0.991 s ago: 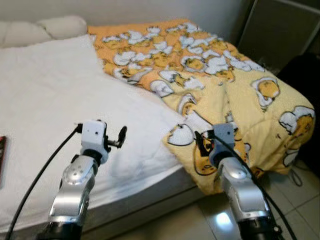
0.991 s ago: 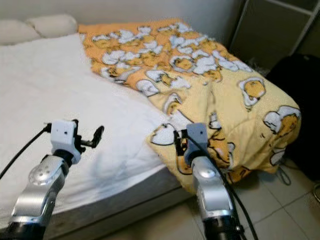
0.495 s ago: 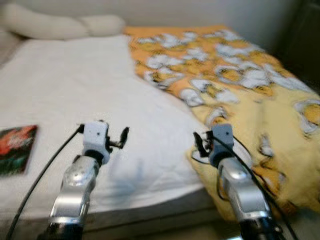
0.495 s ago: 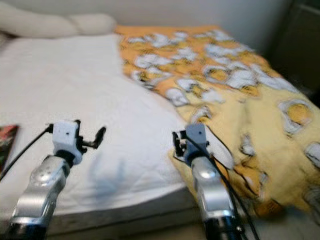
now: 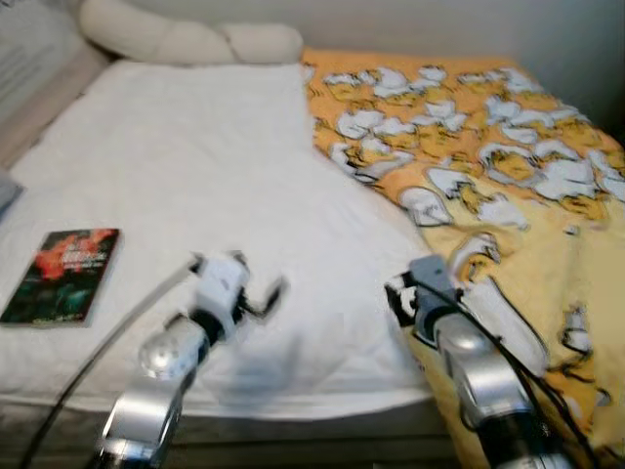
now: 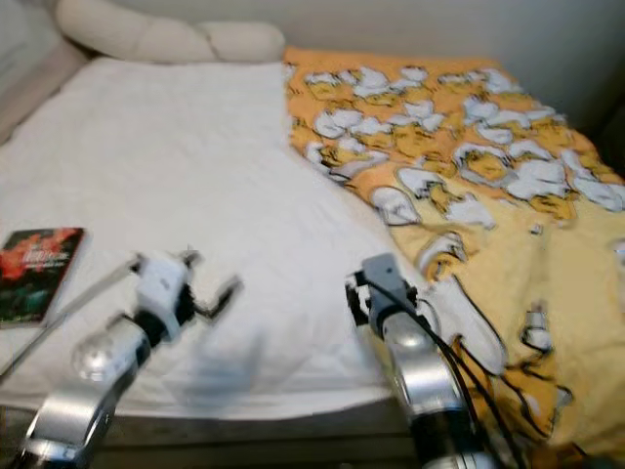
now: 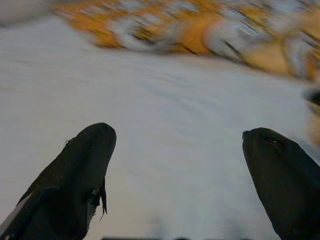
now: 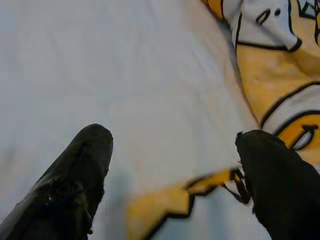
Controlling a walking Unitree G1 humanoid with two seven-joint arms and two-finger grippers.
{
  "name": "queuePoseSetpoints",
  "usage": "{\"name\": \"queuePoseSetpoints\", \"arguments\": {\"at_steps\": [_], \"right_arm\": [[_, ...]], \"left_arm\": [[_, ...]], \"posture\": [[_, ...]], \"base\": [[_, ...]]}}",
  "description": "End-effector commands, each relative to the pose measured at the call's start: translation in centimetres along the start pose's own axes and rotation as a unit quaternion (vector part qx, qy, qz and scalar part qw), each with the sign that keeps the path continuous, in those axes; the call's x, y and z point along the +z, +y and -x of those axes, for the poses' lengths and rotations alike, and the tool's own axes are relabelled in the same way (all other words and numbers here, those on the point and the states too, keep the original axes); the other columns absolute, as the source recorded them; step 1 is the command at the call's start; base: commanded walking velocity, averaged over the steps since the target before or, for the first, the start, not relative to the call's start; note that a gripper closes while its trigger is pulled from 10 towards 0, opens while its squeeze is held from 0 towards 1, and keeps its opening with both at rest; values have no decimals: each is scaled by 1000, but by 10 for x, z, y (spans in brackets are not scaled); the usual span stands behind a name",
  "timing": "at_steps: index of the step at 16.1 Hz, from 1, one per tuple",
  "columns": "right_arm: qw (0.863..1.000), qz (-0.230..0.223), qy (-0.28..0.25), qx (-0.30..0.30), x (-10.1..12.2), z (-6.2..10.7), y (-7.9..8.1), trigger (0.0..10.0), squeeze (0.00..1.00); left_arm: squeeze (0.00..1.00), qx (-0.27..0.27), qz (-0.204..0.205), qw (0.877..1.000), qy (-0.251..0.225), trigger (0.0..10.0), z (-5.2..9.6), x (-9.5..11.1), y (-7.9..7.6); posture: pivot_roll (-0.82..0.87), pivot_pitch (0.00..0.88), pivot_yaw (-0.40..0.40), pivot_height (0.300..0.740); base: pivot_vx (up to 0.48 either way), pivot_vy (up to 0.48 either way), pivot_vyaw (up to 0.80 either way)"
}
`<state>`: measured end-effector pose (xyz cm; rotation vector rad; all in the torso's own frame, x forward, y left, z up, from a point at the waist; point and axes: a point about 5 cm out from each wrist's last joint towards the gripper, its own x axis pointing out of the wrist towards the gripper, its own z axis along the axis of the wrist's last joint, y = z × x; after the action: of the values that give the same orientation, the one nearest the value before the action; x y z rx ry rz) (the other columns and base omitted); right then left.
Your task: Clean up the room
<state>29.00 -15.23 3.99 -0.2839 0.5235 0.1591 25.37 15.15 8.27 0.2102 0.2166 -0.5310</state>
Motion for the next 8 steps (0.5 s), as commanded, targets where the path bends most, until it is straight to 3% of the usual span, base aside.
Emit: {"name": "queuePoseSetpoints", "arguments": {"at_steps": [1,6,7,8], "right_arm": [[999,31,18,6,1,-9,0,10000,1000],[994,69,84,19,-7,-29,-5,10000,1000],[993,65,95,24,-9,-31,-5,10000,957],[989,82,118,25,-14,-33,-6,10000,0]], "left_arm": [[0,-34,-17,999,19,10000,4,-2,-1],[0,-107,-45,992,55,10000,15,-3,-1],[0,-115,-49,990,59,10000,17,-2,0],[0,-125,-55,988,68,10000,21,-2,2]], "posture": [[10,0,-50,740],[36,0,-54,740],[45,0,-51,740],[52,0,-50,740]], "base": [[0,0,0],[0,0,0],[0,0,0],[0,0,0]]}}
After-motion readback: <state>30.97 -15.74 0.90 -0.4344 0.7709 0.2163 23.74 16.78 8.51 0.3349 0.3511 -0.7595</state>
